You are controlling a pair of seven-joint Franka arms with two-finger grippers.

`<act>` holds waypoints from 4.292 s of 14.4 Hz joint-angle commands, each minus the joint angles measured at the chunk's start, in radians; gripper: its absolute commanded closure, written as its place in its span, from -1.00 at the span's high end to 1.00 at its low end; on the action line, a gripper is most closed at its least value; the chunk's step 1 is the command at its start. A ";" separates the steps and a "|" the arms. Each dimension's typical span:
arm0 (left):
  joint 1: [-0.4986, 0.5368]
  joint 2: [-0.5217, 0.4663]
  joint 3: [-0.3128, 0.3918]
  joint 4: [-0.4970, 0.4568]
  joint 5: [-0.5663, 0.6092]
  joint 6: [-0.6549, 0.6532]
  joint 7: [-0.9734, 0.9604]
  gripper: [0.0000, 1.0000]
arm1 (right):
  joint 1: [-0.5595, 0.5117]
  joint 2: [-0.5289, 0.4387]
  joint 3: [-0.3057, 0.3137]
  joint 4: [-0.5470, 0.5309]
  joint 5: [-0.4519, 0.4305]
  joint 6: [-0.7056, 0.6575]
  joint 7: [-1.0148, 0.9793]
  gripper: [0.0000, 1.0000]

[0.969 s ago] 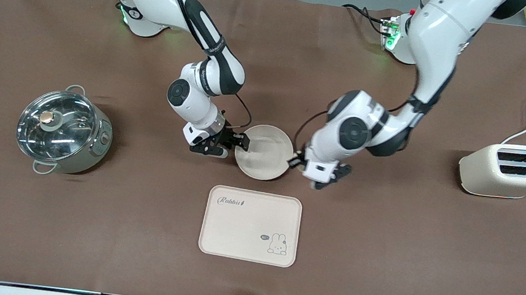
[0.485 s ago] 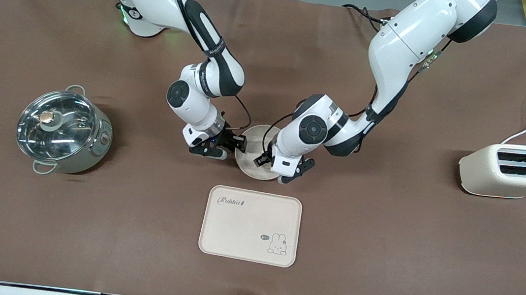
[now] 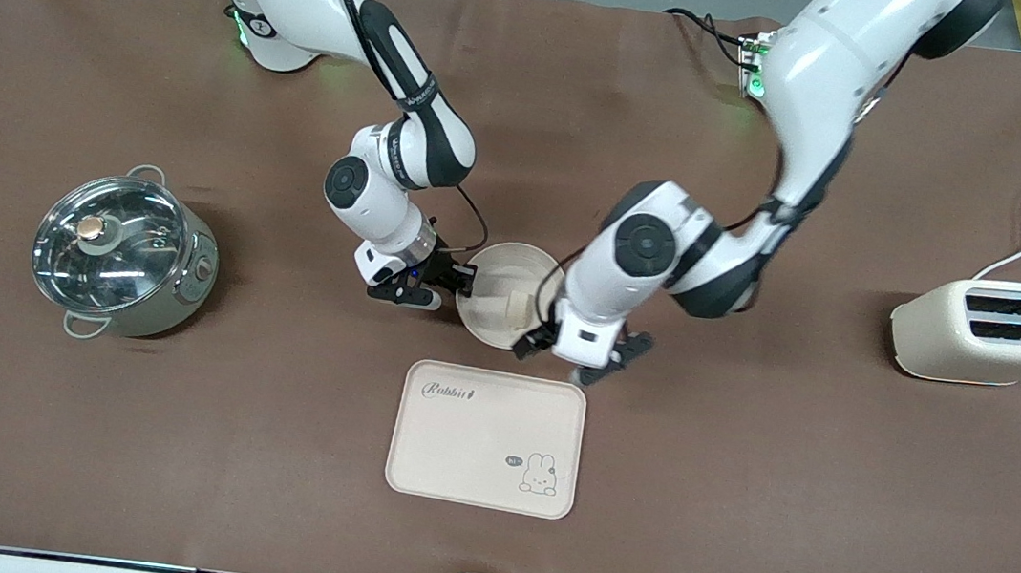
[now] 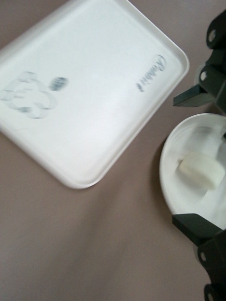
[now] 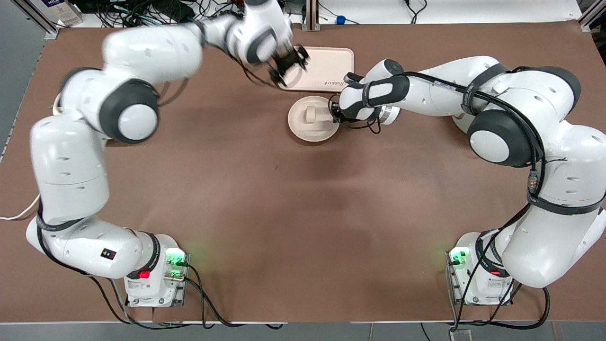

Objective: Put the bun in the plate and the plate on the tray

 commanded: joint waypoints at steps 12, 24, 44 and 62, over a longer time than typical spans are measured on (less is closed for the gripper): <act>0.483 -0.596 0.006 0.061 -0.007 -0.793 1.087 1.00 | -0.066 0.076 -0.005 0.233 0.124 0.036 -0.002 -0.99; 0.301 -0.805 0.234 -0.134 -0.142 -0.846 1.129 1.00 | -0.129 0.368 -0.012 0.575 0.121 0.043 0.179 -0.99; 0.290 -0.719 0.201 -0.054 -0.062 -0.820 1.114 1.00 | -0.189 0.031 -0.012 0.330 0.108 -0.083 0.183 1.00; 0.291 -0.741 0.196 -0.054 -0.081 -0.818 1.135 1.00 | -0.382 -0.451 -0.338 0.531 -0.554 -1.179 -0.016 1.00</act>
